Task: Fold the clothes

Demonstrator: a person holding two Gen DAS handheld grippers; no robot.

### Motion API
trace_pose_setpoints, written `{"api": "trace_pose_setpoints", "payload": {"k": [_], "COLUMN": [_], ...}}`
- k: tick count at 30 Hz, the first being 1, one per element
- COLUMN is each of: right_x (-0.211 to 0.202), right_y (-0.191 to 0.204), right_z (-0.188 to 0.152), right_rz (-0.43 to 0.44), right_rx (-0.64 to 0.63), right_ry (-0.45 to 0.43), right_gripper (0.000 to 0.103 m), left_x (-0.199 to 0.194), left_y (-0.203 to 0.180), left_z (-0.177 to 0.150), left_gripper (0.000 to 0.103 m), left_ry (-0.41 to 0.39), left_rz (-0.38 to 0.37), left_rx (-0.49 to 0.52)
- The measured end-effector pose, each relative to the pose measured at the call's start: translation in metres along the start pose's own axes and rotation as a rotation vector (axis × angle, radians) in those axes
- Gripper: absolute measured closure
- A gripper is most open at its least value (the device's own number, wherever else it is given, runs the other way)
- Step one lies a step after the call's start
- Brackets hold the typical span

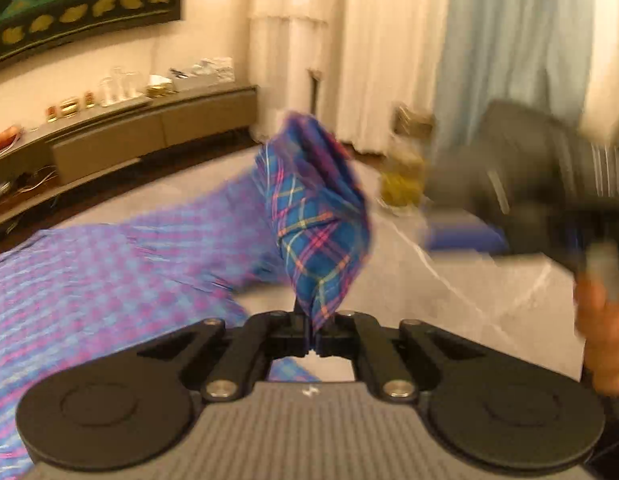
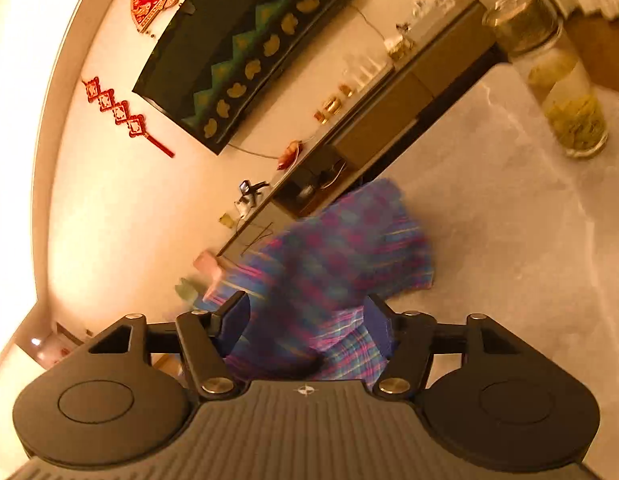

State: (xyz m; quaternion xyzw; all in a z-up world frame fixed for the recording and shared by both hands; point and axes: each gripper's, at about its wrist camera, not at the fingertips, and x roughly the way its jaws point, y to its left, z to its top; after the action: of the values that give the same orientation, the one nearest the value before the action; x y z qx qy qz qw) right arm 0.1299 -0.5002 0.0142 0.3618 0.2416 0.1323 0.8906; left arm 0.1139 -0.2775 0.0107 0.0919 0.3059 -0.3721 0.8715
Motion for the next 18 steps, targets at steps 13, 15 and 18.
{"api": "trace_pose_setpoints", "payload": {"k": [13, 15, 18], "right_x": [0.000, 0.001, 0.007], "right_y": [0.059, 0.064, 0.079], "right_z": [-0.152, -0.168, -0.187], "right_rz": [-0.444, -0.471, -0.501], "right_rx": [-0.514, -0.551, -0.636], "right_ry": [0.348, 0.390, 0.415], "right_gripper": [0.018, 0.023, 0.052], "left_x": [-0.074, -0.082, -0.092], "left_y": [0.141, 0.154, 0.174], "left_z": [0.060, 0.056, 0.049], "left_gripper": [0.101, 0.101, 0.101], "left_ry": [-0.117, -0.132, -0.154], "left_rz": [0.171, 0.168, 0.165], "left_rx": [-0.191, -0.225, -0.276]}}
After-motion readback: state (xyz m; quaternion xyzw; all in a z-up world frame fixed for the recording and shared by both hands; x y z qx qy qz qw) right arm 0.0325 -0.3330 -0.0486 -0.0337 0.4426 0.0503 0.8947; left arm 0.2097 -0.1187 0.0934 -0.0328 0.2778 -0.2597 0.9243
